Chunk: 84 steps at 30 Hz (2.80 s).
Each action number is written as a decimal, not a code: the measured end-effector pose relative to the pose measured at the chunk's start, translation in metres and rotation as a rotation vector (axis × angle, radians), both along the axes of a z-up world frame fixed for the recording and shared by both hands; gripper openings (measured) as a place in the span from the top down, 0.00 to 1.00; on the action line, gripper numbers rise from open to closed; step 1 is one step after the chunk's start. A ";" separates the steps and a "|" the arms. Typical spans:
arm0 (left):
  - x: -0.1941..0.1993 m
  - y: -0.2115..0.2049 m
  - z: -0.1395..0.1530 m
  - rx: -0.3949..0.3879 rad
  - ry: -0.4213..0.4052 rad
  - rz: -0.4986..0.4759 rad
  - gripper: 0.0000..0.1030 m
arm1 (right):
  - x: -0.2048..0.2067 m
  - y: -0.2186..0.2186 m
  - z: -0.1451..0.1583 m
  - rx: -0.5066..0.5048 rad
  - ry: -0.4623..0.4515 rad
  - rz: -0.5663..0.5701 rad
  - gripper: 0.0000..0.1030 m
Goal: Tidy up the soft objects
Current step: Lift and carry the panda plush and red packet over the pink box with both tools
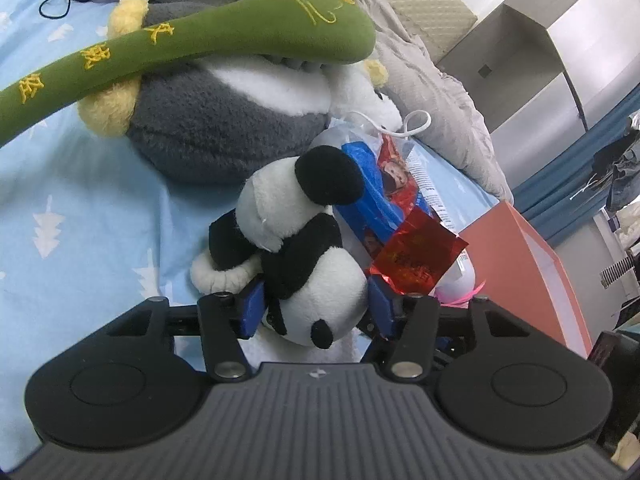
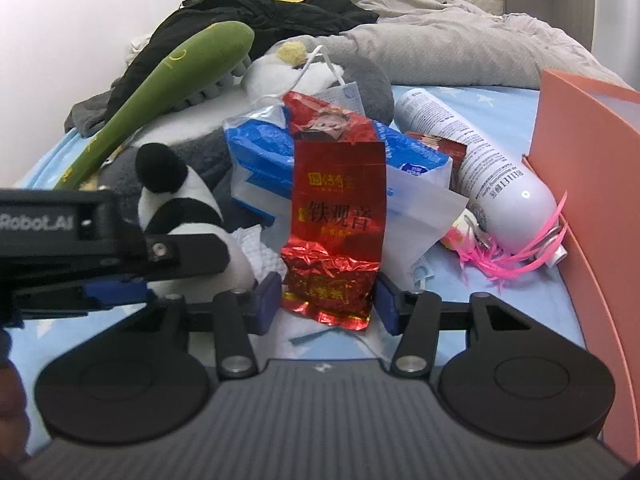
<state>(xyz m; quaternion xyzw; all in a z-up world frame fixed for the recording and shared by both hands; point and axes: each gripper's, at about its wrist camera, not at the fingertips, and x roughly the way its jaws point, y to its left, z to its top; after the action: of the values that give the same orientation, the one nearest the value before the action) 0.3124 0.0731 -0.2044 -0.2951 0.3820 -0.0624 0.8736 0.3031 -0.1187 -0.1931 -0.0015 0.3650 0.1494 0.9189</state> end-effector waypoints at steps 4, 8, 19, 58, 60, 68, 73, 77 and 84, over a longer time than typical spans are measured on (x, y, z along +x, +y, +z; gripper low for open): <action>-0.005 -0.003 0.005 0.005 -0.007 -0.002 0.44 | -0.002 -0.003 0.006 0.014 -0.010 0.003 0.49; -0.017 -0.008 0.016 0.035 -0.020 -0.016 0.44 | -0.011 -0.005 0.018 0.008 -0.025 0.004 0.49; -0.065 -0.022 0.045 0.104 -0.035 -0.059 0.45 | -0.056 -0.027 0.051 0.014 -0.025 -0.011 0.49; -0.131 -0.065 0.164 0.222 -0.207 -0.201 0.48 | -0.142 -0.090 0.178 0.085 -0.140 -0.068 0.49; -0.124 -0.072 0.181 0.216 -0.233 -0.225 0.48 | -0.140 -0.098 0.195 0.076 -0.182 -0.078 0.49; -0.096 -0.109 0.239 0.168 -0.315 -0.307 0.48 | -0.127 -0.133 0.245 0.048 -0.283 -0.092 0.49; -0.076 -0.147 0.264 0.145 -0.328 -0.368 0.48 | -0.119 -0.158 0.263 -0.003 -0.303 -0.130 0.49; -0.058 -0.177 0.269 0.141 -0.309 -0.416 0.48 | -0.110 -0.182 0.268 -0.013 -0.284 -0.177 0.49; -0.019 -0.239 0.247 0.176 -0.229 -0.514 0.48 | -0.086 -0.227 0.244 -0.009 -0.135 -0.257 0.49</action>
<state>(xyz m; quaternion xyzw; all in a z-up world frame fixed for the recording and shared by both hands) 0.2930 -0.1658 0.0421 -0.1026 0.3470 -0.2809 0.8889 0.2175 -0.3457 0.0505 0.0311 0.3000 0.0284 0.9530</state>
